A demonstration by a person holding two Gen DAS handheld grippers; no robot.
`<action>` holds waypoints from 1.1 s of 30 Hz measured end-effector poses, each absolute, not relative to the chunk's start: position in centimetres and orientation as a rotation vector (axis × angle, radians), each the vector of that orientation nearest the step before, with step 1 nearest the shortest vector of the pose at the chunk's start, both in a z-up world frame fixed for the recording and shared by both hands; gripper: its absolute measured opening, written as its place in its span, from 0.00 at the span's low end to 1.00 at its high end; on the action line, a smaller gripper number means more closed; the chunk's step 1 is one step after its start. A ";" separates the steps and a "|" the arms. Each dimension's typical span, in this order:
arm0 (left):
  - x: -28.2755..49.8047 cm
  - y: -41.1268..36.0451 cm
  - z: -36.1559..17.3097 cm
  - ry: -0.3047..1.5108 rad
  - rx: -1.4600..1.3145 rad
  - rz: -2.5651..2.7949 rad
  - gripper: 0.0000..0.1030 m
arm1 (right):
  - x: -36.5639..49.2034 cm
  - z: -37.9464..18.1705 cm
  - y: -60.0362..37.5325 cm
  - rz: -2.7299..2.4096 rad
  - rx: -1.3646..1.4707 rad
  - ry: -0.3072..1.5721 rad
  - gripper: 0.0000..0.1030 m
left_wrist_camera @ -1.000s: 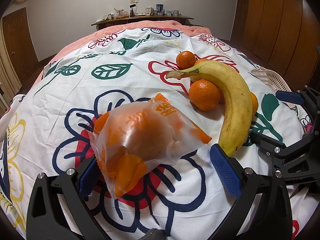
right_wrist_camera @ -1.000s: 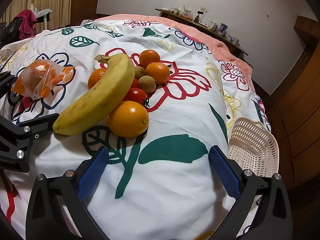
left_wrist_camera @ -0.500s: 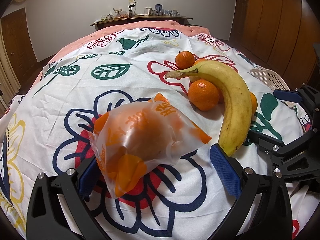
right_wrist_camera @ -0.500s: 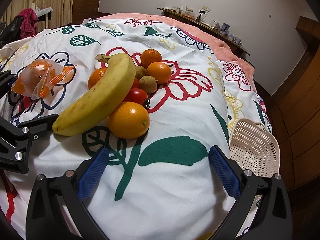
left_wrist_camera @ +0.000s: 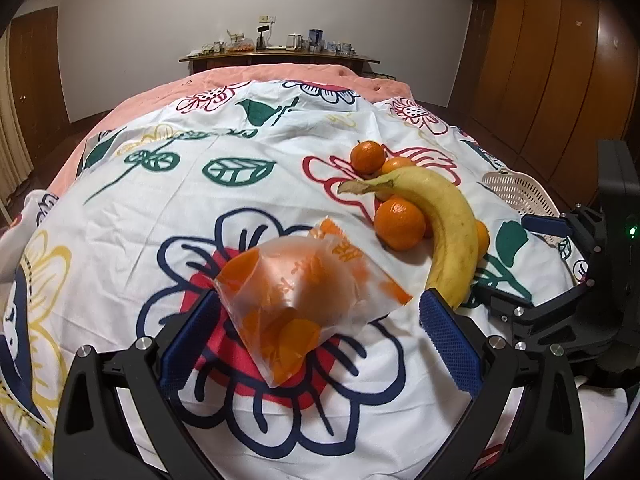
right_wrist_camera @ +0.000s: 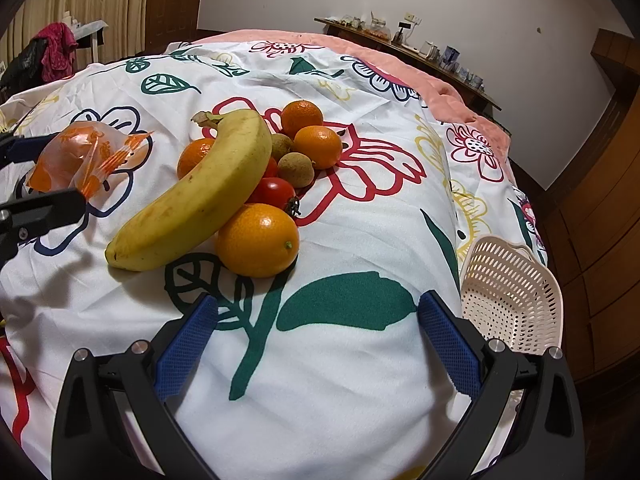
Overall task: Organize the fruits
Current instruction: 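Grasp the bag of oranges with the left tool while the right tool grasps the banana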
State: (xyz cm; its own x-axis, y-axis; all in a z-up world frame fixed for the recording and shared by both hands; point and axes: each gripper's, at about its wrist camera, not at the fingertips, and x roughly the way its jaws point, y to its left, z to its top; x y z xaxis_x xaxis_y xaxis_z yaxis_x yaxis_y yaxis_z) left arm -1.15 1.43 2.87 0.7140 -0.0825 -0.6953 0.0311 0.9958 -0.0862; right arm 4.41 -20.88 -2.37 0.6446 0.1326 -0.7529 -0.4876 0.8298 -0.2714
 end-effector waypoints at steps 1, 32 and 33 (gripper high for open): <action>-0.9 1.5 2.9 0.777 -0.073 -0.061 0.98 | 4.4 -2.4 -20.9 0.369 -0.483 0.797 0.95; -1.6 3.5 3.8 0.746 -0.120 -0.011 0.68 | 7.8 1.6 -21.2 0.603 -0.040 0.886 0.89; -1.6 3.5 3.5 0.753 -0.120 -0.011 0.68 | 8.2 1.4 -20.7 0.607 -0.037 0.902 0.86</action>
State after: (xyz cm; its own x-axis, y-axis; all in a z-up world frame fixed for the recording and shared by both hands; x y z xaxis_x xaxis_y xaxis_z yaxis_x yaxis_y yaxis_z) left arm -1.59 3.53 3.53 0.7296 -0.0530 -0.6818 -0.0331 0.9931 -0.1126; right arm 8.23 -20.74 1.38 0.4654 0.4789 -0.7444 -0.5090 0.8328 0.2176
